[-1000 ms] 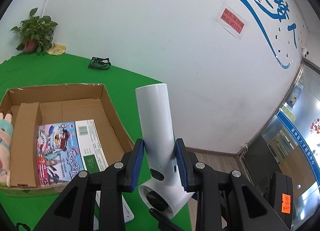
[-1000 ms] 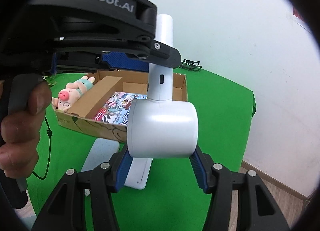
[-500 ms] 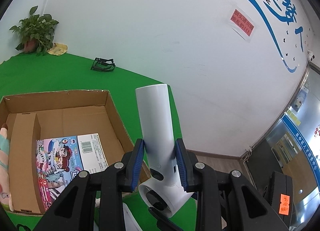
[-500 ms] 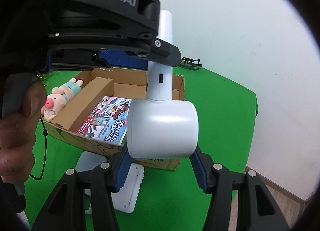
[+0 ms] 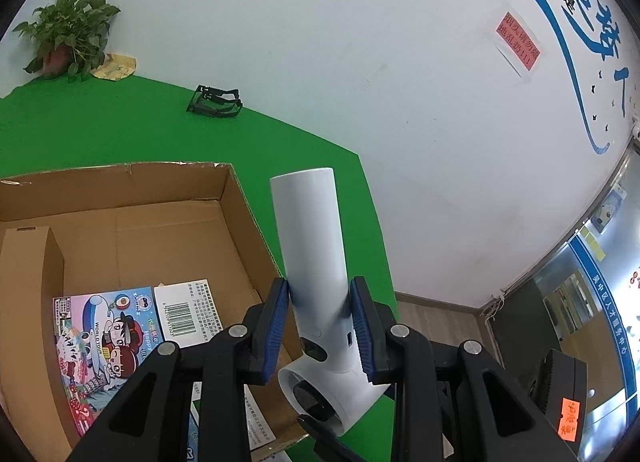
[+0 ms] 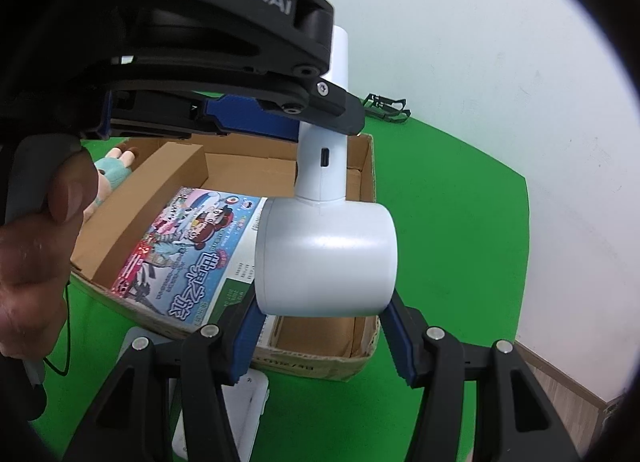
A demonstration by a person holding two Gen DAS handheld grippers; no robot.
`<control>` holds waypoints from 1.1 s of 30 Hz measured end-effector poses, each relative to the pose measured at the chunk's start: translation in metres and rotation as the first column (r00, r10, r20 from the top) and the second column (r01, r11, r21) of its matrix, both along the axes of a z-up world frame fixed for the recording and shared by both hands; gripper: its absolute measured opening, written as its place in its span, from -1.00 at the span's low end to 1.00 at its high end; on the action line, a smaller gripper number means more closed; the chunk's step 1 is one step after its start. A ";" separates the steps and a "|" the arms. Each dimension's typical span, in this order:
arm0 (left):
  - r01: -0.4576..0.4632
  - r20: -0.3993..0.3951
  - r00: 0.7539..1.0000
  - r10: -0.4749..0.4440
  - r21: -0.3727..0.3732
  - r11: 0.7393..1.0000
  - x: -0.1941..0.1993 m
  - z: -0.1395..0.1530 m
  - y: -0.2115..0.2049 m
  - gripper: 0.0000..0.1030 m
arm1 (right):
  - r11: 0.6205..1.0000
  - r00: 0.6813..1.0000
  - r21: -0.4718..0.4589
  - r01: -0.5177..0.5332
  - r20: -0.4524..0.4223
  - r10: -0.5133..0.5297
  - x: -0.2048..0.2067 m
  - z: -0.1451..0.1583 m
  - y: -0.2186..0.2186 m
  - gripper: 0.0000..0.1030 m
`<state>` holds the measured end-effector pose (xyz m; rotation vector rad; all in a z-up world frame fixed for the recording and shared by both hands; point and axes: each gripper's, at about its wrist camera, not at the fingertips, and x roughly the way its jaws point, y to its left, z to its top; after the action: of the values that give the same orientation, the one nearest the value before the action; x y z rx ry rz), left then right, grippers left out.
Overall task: Organize objects
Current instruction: 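Carry the hair dryer into the cardboard box with both tools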
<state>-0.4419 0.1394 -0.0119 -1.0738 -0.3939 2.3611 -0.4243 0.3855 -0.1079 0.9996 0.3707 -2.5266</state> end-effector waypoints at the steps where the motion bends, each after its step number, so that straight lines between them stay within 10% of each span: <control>1: 0.001 0.017 1.000 -0.001 0.007 1.000 -0.008 -0.006 -0.001 -0.44 | 1.000 1.000 0.003 0.003 0.010 -0.003 -0.005 -0.003 0.000 0.06; 18: -0.040 0.279 0.960 0.002 0.131 0.991 -0.099 -0.104 -0.023 -0.44 | 0.995 0.991 0.098 -0.003 0.135 -0.010 -0.044 -0.032 -0.013 0.07; 33: -0.006 0.384 0.923 -0.019 0.065 0.998 -0.124 -0.167 -0.003 -0.58 | 0.990 0.976 0.139 -0.017 0.217 -0.013 -0.030 -0.049 -0.025 0.12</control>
<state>-0.5654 0.1360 -0.1788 -1.5071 -0.6007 2.1078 -0.4546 0.3602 -0.1567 1.3141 0.4889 -2.3840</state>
